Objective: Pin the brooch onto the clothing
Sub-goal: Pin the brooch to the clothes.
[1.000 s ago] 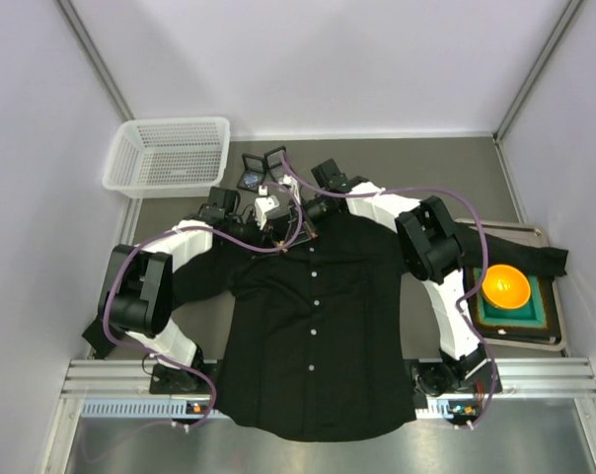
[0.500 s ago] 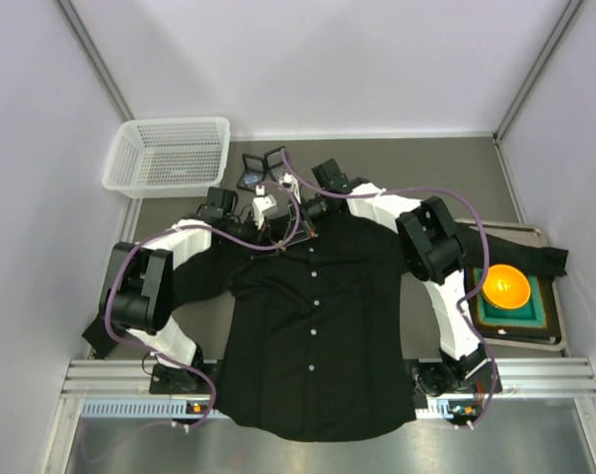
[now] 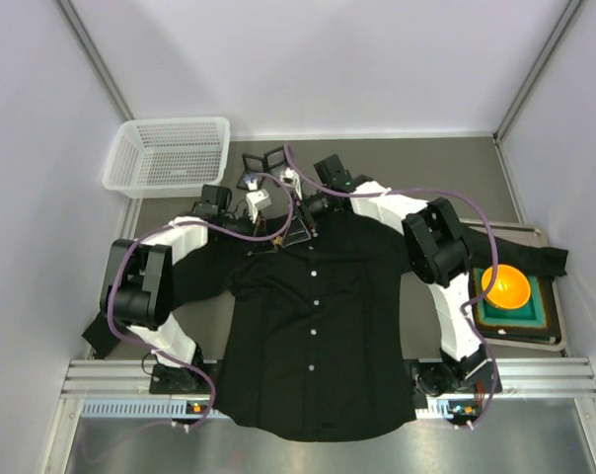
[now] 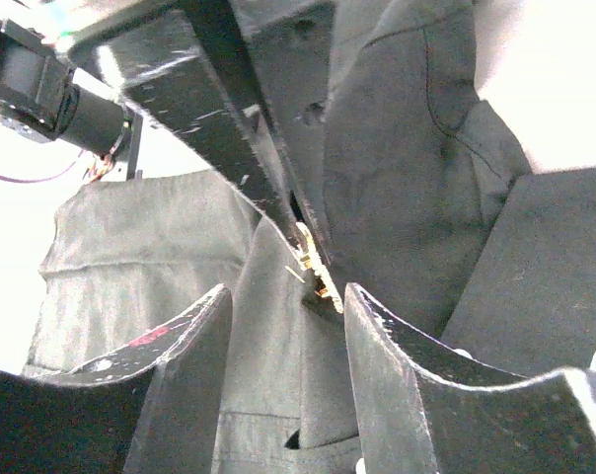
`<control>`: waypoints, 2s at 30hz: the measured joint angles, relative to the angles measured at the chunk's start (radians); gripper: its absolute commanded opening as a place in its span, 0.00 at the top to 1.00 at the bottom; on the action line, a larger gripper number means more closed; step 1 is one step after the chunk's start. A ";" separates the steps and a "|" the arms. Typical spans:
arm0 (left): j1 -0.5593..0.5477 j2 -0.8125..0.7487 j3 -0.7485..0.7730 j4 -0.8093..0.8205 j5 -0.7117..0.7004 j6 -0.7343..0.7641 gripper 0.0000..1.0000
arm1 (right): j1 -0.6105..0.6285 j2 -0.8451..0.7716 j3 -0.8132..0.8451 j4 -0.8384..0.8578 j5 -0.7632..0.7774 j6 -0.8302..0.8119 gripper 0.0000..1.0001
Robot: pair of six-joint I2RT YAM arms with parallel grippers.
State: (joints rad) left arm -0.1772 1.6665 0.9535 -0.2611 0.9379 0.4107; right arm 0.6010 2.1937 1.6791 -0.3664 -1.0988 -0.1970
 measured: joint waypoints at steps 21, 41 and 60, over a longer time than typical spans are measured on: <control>0.055 0.027 0.002 0.043 0.156 -0.048 1.00 | 0.013 -0.078 -0.158 0.189 0.068 0.027 0.38; 0.066 0.013 -0.036 0.146 0.215 -0.097 1.00 | 0.014 -0.156 -0.267 0.447 0.040 0.108 0.44; 0.066 0.010 -0.049 0.194 0.219 -0.141 1.00 | 0.035 -0.156 -0.267 0.420 0.114 0.060 0.68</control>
State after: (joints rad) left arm -0.1116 1.6764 0.9047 -0.0673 1.1564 0.2695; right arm 0.6361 2.0380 1.4117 0.0536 -0.9848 -0.1375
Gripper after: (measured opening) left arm 0.077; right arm 0.370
